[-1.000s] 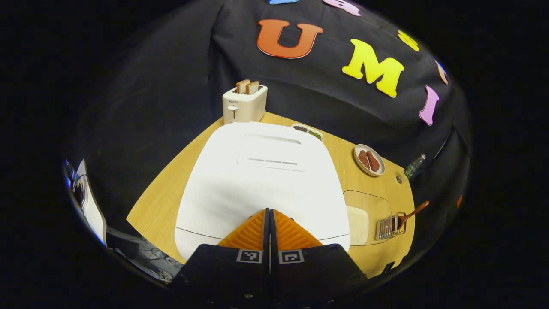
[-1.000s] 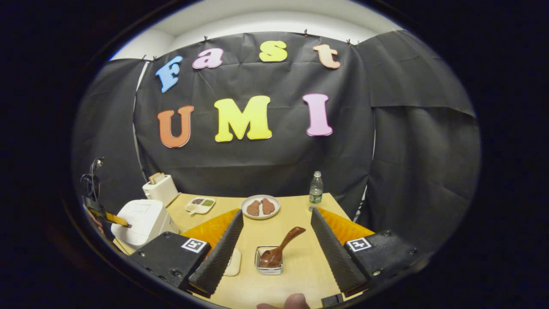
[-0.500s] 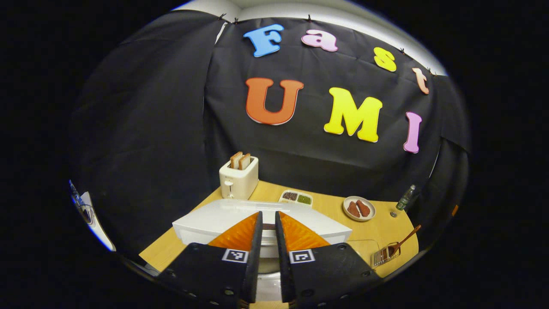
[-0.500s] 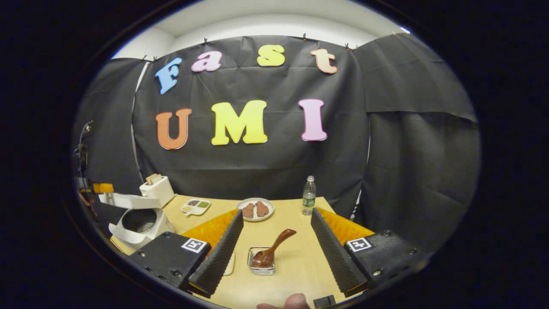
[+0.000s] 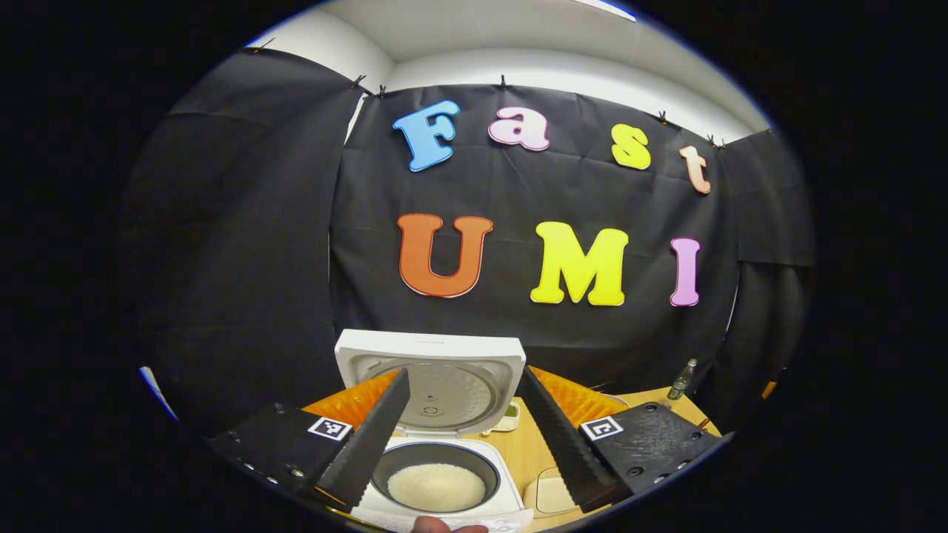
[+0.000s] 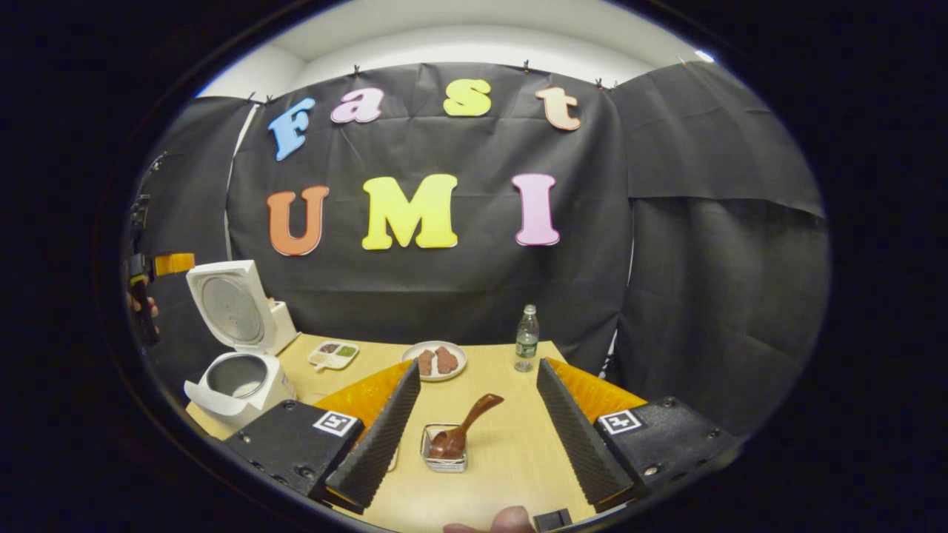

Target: Close the left gripper, press the button to open the rice cooker; take a wooden spoon from the chopstick holder with the right hand, scoop a spoonful of rice and pour it into the rice cooker, then put the wooden spoon back into the chopstick holder.

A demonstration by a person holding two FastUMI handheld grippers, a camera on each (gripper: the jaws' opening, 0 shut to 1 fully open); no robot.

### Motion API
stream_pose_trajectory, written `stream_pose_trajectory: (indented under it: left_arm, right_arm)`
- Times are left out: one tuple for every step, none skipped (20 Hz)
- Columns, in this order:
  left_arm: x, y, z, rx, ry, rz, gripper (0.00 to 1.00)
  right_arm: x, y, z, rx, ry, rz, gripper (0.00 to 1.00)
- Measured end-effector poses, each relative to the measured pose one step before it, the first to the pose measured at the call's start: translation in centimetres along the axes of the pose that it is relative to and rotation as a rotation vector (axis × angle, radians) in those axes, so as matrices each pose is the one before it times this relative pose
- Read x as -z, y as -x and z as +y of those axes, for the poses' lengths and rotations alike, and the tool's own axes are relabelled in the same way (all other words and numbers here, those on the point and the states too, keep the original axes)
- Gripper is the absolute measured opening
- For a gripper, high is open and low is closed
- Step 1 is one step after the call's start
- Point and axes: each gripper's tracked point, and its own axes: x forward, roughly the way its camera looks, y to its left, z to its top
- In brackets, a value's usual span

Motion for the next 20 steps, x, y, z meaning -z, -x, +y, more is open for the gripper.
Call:
stream_pose_trajectory:
  left_arm:
    - [-0.202,0.692,0.150,-0.00660,-0.00446,-0.00924,0.94]
    - [-0.038,0.770,0.118,-0.00827,-0.00133,-0.00534,0.94]
    - [-0.075,0.640,0.115,-0.00831,0.00255,-0.00171,0.94]
    - [-0.093,0.689,-0.010,-0.00355,0.00571,-0.00201,0.94]
    - [-0.037,0.596,-0.090,-0.00367,0.00440,-0.00128,0.94]
    - [-0.078,0.365,0.004,-0.00732,0.00075,-0.00229,0.94]
    - [-0.027,0.375,0.047,-0.01059,0.00326,-0.00312,0.94]
    - [0.037,0.464,-0.059,-0.00771,0.00553,-0.00485,0.94]
    - [0.143,0.753,-0.323,0.00181,0.00733,-0.00144,0.94]
    - [0.248,0.700,-0.402,-0.00268,0.00225,0.00152,0.94]
    - [0.421,0.408,-0.144,-0.00682,-0.00233,0.00233,0.94]
    - [0.401,0.345,-0.250,-0.00372,0.00041,0.00785,0.94]
    - [0.376,0.377,-0.428,-0.00053,0.00198,0.00901,0.94]
    - [0.433,0.182,-0.325,-0.00164,0.00304,0.01264,0.94]
    - [0.277,0.287,-0.276,-0.00242,0.00357,0.01146,0.94]
    - [0.321,0.109,-0.317,-0.00090,0.00324,0.00951,0.94]
    - [0.179,-0.079,-0.336,-0.00109,0.00067,0.00814,0.94]
    - [0.161,-0.204,-0.152,-0.00543,-0.00220,0.00769,0.94]
    - [-0.179,-0.138,-0.103,-0.00757,-0.00274,0.00079,0.94]
    - [-0.247,-0.141,-0.077,-0.00894,-0.00123,-0.00360,0.94]
  right_arm:
    - [-0.026,-0.023,0.123,-0.00165,0.00004,0.00000,1.00]
    - [0.074,-0.026,-0.013,-0.00205,-0.00009,0.00027,1.00]
    - [0.041,0.012,0.044,-0.00124,-0.00003,0.00031,1.00]
    - [0.077,0.005,-0.051,0.00021,-0.00080,0.00082,1.00]
    - [0.116,-0.042,-0.065,0.00081,-0.00053,0.00246,1.00]
    - [0.313,-0.067,-0.128,0.00119,-0.00129,0.00328,1.00]
    - [0.269,-0.123,-0.125,-0.00108,-0.00112,0.00295,1.00]
    - [0.363,-0.179,-0.137,-0.00143,-0.00124,0.00547,1.00]
    - [0.370,-0.249,-0.136,-0.00264,-0.00240,0.00795,1.00]
    - [0.406,-0.397,-0.170,-0.00303,-0.00416,0.00541,0.99]
    - [0.472,-0.445,-0.197,-0.00228,-0.00631,0.00720,0.99]
    - [0.731,-0.643,-0.132,-0.00703,-0.00897,0.01464,1.00]
    - [0.770,-0.673,-0.062,-0.01074,-0.00832,0.01698,1.00]
    - [0.796,-0.808,0.001,-0.01295,-0.00656,0.01440,1.00]
    - [0.657,-0.854,0.001,-0.01476,-0.01006,0.01014,1.00]
    - [0.785,-0.964,-0.039,-0.01242,-0.00754,0.01592,1.00]
    - [0.925,-1.035,0.112,-0.01840,-0.00873,0.01826,0.99]
    - [1.072,-1.116,0.098,-0.01416,-0.00902,0.02184,1.00]
    - [0.838,-1.081,0.002,-0.01111,-0.00979,0.02127,1.00]
    - [0.710,-1.136,-0.077,-0.00969,-0.01052,0.01847,1.00]
